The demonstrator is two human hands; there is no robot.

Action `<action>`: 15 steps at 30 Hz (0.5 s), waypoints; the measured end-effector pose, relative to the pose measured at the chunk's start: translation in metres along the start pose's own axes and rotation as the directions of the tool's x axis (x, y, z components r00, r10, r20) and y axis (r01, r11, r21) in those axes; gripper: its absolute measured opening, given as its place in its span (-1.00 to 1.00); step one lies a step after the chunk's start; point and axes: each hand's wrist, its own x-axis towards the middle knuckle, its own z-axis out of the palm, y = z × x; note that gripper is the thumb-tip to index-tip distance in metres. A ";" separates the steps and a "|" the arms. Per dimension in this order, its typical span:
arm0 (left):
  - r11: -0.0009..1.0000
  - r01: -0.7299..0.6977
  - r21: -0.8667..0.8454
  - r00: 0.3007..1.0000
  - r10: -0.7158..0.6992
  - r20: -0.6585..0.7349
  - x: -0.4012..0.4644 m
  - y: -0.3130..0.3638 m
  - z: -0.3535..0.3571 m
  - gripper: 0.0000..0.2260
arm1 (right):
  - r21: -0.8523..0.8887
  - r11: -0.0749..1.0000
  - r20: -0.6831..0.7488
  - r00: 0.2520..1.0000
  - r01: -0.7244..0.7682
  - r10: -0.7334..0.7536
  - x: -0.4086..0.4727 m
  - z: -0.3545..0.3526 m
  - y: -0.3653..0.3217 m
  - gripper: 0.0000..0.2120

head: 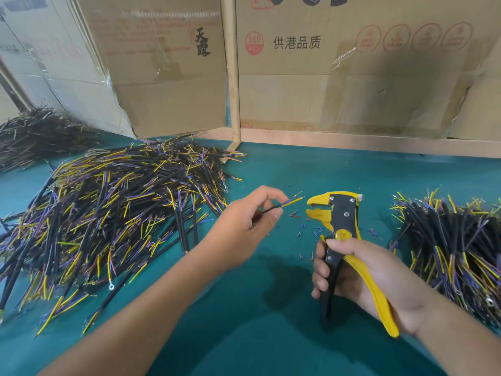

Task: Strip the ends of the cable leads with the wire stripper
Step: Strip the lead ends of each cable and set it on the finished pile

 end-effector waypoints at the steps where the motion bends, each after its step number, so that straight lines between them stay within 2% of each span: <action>1: 1.000 0.000 0.019 1.000 0.000 -0.004 0.000 0.000 0.000 -0.89 | -0.029 0.999 0.027 0.999 0.020 -0.019 -0.005 0.004 -0.002 -0.69; 5: 0.996 -0.006 0.092 1.000 0.009 -0.028 0.000 0.002 0.000 -0.97 | -0.065 0.995 -0.023 0.997 0.072 -0.074 -0.015 0.025 -0.010 -0.76; 8: 0.985 -0.011 0.171 0.994 0.030 -0.109 0.000 0.005 -0.001 -0.79 | -0.049 0.997 -0.082 0.995 0.061 -0.065 -0.018 0.031 -0.012 -0.83; 13: 0.978 0.001 0.207 0.985 0.034 -0.168 -0.003 0.013 -0.003 -0.60 | -0.053 0.997 -0.073 0.996 0.054 -0.057 -0.017 0.030 -0.013 -0.76; 15: 0.981 0.012 0.196 0.984 0.023 -0.175 -0.004 0.016 -0.003 -0.51 | -0.044 0.995 -0.034 0.995 0.094 -0.096 -0.016 0.028 -0.009 -0.75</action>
